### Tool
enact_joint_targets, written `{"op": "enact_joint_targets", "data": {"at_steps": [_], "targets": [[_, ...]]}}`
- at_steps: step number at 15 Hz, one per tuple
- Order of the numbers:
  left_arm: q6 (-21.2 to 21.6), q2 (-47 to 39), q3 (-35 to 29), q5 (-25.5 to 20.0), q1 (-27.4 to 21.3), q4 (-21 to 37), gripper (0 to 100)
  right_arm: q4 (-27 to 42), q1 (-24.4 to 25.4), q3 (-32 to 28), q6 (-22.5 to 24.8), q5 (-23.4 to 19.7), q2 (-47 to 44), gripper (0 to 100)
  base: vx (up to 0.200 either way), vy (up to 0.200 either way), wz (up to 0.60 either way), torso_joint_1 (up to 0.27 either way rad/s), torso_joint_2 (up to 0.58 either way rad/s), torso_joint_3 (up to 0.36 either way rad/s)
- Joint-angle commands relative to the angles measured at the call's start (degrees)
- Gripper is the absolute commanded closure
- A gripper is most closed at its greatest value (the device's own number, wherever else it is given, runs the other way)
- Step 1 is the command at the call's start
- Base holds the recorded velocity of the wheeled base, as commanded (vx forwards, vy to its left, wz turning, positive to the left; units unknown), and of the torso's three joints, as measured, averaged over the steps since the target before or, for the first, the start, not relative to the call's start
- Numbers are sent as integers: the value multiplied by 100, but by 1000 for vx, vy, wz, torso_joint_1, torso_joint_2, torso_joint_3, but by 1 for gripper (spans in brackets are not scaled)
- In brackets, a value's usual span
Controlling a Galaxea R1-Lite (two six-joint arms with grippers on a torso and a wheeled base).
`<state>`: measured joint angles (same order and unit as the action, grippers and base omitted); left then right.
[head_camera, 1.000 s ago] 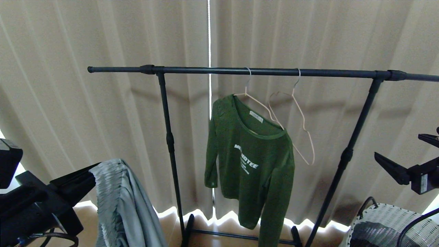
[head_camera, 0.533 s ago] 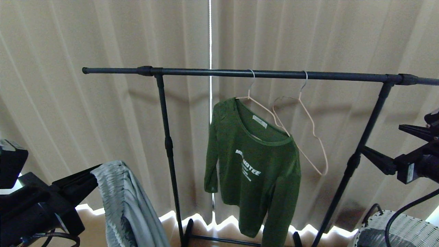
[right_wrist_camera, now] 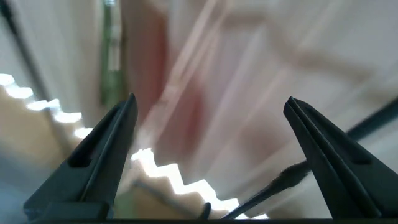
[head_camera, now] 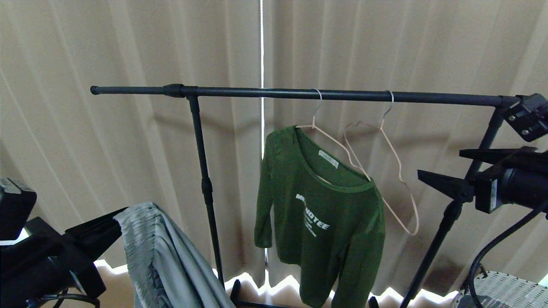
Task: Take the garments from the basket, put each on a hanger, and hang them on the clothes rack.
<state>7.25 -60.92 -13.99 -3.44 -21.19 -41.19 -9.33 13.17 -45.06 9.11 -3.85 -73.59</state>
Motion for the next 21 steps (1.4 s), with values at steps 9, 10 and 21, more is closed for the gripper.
{"op": "enact_joint_targets", "data": {"at_steps": [9, 10, 21], "targets": [[4, 71, 11, 1, 1, -12, 100, 643, 591, -1427, -1025, 1361, -2098, 0, 0, 0, 0, 0, 0, 0], [4, 80, 11, -8, 1, -3, 100, 651, 591, -1471, -1095, 1370, -2194, 0, 0, 0, 0, 0, 0, 0], [4, 89, 2, 1, 1, -12, 100, 660, 573, -1471, -1438, 1572, -2300, 0, 0, 0, 0, 0, 0, 0]]}}
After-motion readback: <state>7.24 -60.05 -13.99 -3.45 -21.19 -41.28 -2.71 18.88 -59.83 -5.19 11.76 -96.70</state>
